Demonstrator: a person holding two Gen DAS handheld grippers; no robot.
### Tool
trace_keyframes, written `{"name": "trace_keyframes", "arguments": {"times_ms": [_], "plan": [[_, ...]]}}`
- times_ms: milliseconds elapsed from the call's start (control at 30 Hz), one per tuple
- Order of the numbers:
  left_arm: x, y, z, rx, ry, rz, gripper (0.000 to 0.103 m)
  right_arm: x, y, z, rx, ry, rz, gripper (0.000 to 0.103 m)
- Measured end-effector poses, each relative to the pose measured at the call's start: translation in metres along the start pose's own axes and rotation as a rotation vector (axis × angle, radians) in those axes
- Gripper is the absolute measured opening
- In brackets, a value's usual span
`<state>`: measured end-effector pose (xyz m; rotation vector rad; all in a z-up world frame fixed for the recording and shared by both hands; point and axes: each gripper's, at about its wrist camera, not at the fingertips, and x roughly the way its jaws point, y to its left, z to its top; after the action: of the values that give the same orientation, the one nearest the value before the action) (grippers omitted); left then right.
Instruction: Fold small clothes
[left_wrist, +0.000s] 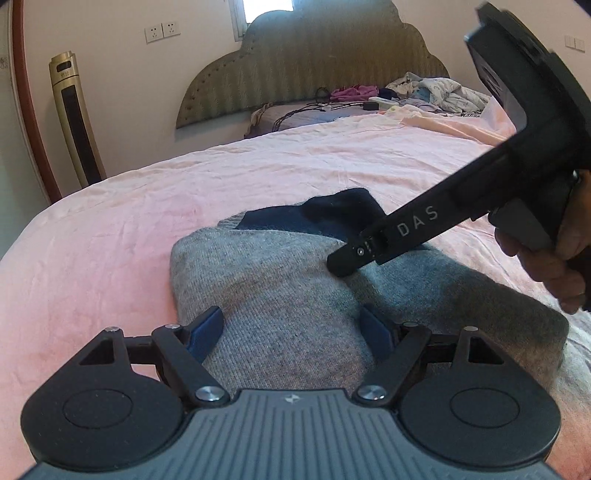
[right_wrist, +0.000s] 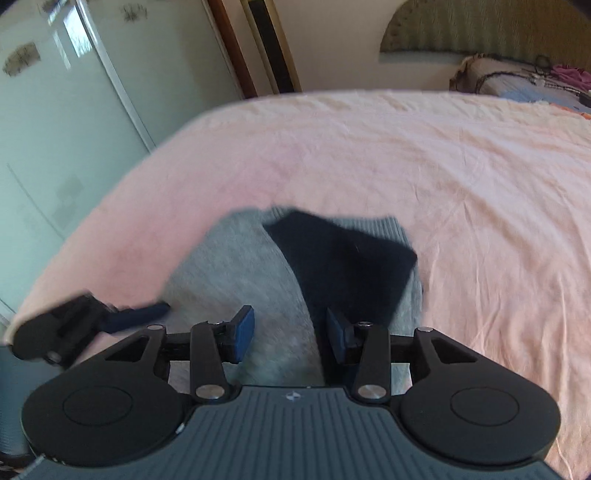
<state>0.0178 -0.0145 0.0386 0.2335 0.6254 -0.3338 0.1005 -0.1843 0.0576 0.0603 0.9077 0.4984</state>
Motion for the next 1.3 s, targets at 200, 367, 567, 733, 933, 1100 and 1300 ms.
{"name": "trace_keyframes", "arguments": {"times_ms": [200,367,567,733,933,1100,1300], "plan": [[-0.002,0.0,0.0,-0.006,-0.003,0.006,0.081,-0.007,-0.007,-0.001,0.004,-0.026,0.005,0.04],[-0.006,0.001,-0.003,-0.01,-0.008,0.009,0.081,-0.033,0.011,-0.008,0.019,-0.072,0.031,0.048],[-0.039,0.031,-0.017,-0.159,-0.018,-0.043,0.081,-0.034,-0.014,-0.022,0.117,-0.05,0.057,0.045],[-0.037,0.051,-0.034,-0.3,0.018,-0.038,0.081,-0.06,-0.033,-0.025,0.205,-0.095,0.099,0.053],[-0.036,0.045,-0.041,-0.304,0.043,-0.074,0.081,-0.033,-0.026,-0.043,0.094,-0.01,0.048,0.024],[-0.034,0.049,-0.055,-0.357,0.07,-0.116,0.079,-0.037,-0.041,-0.049,0.147,-0.016,0.08,0.016],[-0.077,0.034,-0.056,-0.196,0.018,-0.038,0.074,-0.061,-0.042,-0.053,0.238,-0.042,0.122,0.06]]}}
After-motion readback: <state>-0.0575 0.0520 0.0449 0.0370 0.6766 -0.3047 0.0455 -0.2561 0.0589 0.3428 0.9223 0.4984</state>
